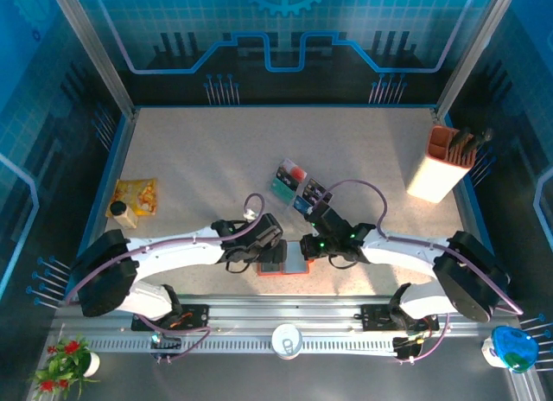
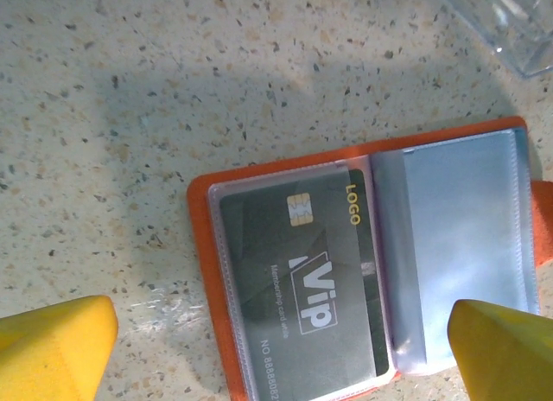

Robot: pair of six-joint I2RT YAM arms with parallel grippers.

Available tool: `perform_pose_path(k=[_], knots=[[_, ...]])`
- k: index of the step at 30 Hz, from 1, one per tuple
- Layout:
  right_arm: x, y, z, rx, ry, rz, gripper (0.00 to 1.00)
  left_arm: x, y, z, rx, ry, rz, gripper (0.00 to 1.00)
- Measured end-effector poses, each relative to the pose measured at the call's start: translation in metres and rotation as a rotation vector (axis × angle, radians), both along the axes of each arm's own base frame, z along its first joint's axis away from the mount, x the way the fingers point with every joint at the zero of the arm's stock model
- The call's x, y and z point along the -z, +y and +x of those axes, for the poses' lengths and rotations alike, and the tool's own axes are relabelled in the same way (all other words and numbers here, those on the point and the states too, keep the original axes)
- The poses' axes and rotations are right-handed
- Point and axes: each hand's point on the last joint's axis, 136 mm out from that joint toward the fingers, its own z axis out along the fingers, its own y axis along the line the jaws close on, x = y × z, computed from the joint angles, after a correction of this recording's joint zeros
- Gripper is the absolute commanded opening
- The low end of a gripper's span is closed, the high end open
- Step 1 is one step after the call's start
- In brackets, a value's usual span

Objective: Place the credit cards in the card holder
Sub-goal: Flip over the card slot on the card holder.

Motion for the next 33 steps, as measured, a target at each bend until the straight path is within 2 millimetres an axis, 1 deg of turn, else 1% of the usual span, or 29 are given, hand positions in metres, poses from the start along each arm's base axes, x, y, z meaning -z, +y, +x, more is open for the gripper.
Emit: perform_pose_path(k=[13,19,33], knots=[[0.019,0.018,0.0,-0.03,0.053,0.042,0.0,0.005,-0.007,0.002,0.001,-0.003,-0.009,0.99],[0.02,0.025,0.001,-0.026,0.057,0.063,0.0,0.011,-0.007,0.003,0.001,0.004,0.001,0.99],[0.019,0.026,0.002,-0.01,0.067,0.075,0.0,0.034,-0.002,-0.002,0.008,0.037,0.056,0.99]])
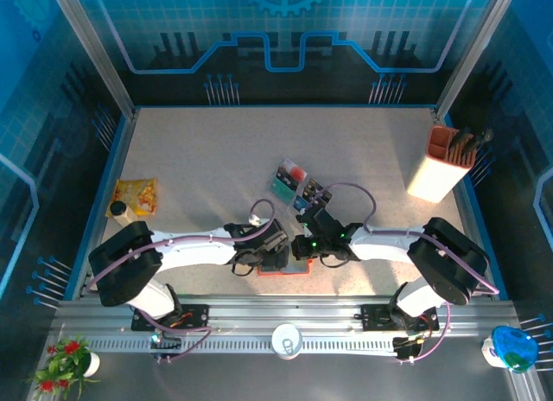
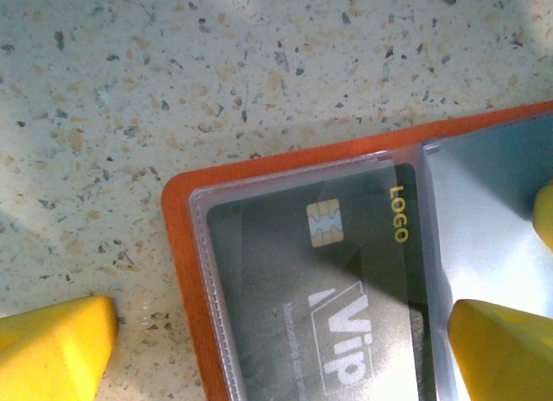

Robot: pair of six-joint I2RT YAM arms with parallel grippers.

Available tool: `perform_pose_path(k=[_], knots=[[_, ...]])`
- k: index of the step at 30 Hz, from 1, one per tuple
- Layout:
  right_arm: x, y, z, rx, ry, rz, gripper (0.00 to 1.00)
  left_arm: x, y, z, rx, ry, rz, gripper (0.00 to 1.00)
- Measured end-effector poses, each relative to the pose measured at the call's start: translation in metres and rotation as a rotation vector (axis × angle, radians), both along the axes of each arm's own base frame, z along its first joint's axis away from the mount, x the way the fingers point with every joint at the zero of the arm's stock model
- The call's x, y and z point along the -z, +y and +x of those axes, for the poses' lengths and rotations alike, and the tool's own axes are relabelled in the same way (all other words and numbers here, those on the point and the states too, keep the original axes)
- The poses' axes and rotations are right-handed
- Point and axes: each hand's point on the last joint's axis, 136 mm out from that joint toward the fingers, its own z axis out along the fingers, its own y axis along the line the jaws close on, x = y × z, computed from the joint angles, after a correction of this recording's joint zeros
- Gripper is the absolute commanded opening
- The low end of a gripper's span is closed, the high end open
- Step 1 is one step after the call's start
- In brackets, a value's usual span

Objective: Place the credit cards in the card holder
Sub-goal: Flip over the card slot on the card holder.

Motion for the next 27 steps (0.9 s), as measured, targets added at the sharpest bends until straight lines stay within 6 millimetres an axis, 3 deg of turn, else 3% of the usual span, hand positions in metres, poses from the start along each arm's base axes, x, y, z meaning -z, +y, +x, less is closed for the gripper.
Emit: perform_pose_path(k=[3,8,14,27], knots=[[-0.003,-0.001,-0.001,0.0,-0.001,0.001,0.01,0.001,0.001,0.0,0.0,-0.002,0.008,0.99],[-0.019,-0.003,0.0,0.007,-0.028,0.021,0.2,0.002,0.001,0.0,0.0,-0.006,0.016,0.95],[-0.028,-0.004,0.002,0.018,-0.044,0.037,0.32,0.003,0.002,0.0,-0.001,-0.006,0.02,0.94],[-0.01,0.001,0.001,0.019,0.006,0.038,0.37,0.004,0.004,0.0,-0.003,-0.007,0.024,0.93]])
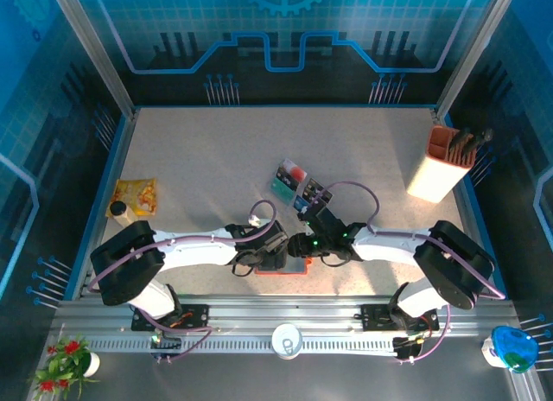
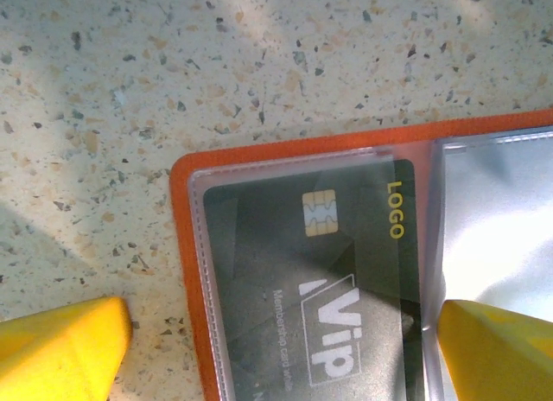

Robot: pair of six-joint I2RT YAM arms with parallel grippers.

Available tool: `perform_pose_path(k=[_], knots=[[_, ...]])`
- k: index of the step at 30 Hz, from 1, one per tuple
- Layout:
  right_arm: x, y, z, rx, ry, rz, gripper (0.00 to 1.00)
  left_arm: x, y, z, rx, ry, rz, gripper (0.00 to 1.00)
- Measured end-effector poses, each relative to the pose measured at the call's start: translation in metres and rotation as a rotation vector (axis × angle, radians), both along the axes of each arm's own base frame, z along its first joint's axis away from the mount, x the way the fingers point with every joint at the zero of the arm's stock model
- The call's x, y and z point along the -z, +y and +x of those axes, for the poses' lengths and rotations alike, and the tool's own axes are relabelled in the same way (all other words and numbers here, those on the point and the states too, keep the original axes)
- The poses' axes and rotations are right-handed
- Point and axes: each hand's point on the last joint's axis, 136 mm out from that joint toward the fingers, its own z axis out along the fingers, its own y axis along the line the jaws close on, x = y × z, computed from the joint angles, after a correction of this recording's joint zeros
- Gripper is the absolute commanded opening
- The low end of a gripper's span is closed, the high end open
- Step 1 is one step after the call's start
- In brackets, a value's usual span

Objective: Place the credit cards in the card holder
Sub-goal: Flip over the card slot on the card holder.

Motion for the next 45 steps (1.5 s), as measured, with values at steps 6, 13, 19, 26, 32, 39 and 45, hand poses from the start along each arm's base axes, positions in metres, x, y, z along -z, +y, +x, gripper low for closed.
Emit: perform_pose_path(k=[6,13,19,26,32,39,45], knots=[[0.0,0.002,0.0,-0.003,0.014,0.015,0.37,0.0,0.0,0.0,-0.002,-0.001,0.001,0.94],[-0.001,0.004,-0.003,-0.005,0.045,0.039,0.32,-0.001,0.001,-0.001,-0.002,-0.009,-0.008,0.99],[-0.006,0.01,-0.006,-0.022,0.065,0.082,0.32,-0.01,0.007,-0.005,-0.008,-0.02,-0.027,0.99],[-0.026,0.023,-0.004,-0.035,0.048,0.133,0.45,-0.051,0.013,0.0,-0.05,-0.117,-0.131,0.99],[-0.045,0.041,-0.004,-0.066,0.019,0.16,0.52,-0.066,0.038,-0.002,-0.12,-0.174,-0.175,0.99],[-0.038,0.064,-0.005,-0.092,0.04,0.152,0.53,-0.073,0.072,-0.005,-0.21,-0.218,-0.205,0.99],[-0.013,0.078,-0.007,-0.093,0.084,0.116,0.53,-0.078,0.09,-0.009,-0.262,-0.246,-0.235,0.99]])
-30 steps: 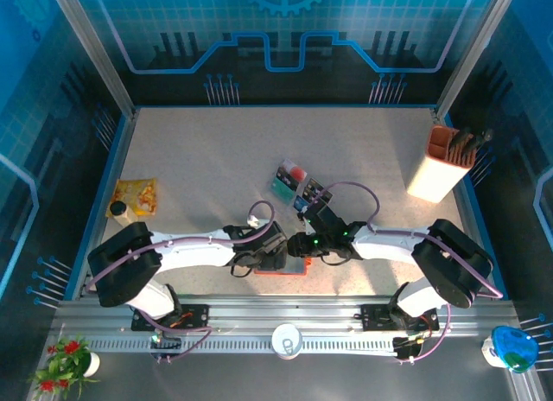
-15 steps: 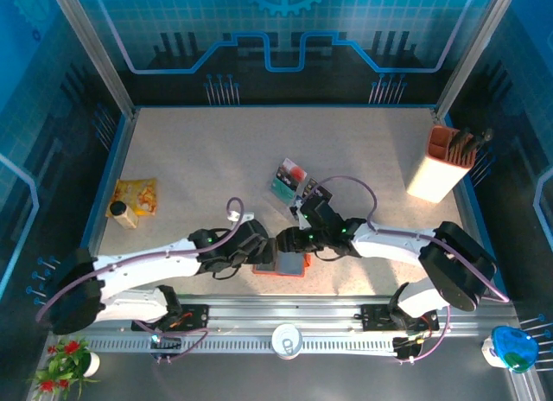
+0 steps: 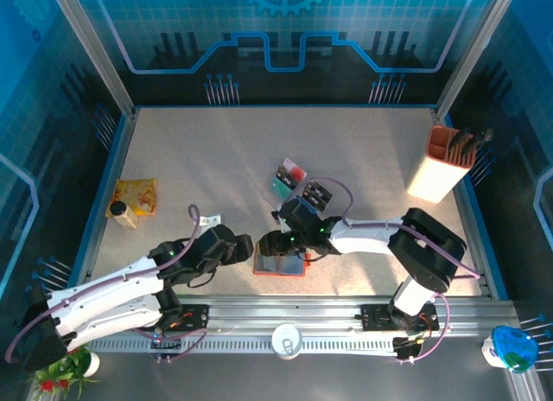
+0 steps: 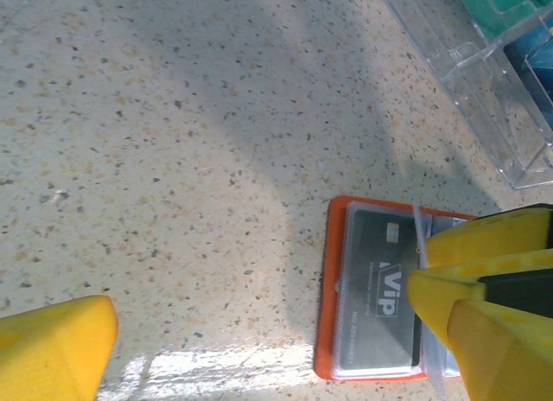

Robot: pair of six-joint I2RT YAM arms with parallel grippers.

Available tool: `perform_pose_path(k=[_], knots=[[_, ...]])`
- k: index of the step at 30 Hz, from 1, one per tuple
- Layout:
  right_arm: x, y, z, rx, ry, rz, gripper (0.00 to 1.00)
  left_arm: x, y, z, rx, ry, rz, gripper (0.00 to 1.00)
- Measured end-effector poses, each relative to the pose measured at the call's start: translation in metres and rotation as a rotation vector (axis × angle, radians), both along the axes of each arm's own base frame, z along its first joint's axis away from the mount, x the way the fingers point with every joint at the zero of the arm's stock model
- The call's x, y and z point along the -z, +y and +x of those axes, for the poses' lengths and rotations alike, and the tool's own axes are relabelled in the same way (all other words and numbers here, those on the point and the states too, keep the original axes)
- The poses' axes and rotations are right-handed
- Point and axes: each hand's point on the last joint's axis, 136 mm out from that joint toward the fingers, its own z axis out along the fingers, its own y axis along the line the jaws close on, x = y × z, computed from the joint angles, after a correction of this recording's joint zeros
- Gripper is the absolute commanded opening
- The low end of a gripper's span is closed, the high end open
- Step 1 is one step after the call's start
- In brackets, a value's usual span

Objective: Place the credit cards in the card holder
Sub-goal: Flip over the card slot on the card holder.

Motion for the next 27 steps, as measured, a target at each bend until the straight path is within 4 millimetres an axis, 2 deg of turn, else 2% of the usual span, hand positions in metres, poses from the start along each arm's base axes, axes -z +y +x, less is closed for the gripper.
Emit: perform_pose_path(k=[3,9,14,21,23,27], knots=[[0.005,0.004,0.0,0.002,0.009,-0.001,0.53,0.002,0.005,-0.002,-0.008,0.002,0.0,0.99],[0.004,0.005,0.001,0.007,0.008,0.006,0.54,0.003,0.007,-0.004,-0.008,0.009,0.009,0.99],[-0.003,0.004,0.001,0.007,0.004,0.011,0.6,0.003,0.008,-0.004,-0.01,0.009,0.009,0.99],[-0.038,0.011,0.011,-0.001,-0.049,0.062,0.62,0.006,0.008,-0.004,-0.012,0.019,0.02,0.99],[-0.048,0.004,0.016,0.006,-0.062,0.066,0.62,0.007,0.008,-0.004,-0.012,0.023,0.025,0.99],[-0.083,-0.019,0.04,0.041,-0.134,0.058,0.6,0.012,0.008,-0.004,-0.008,0.038,0.038,0.99]])
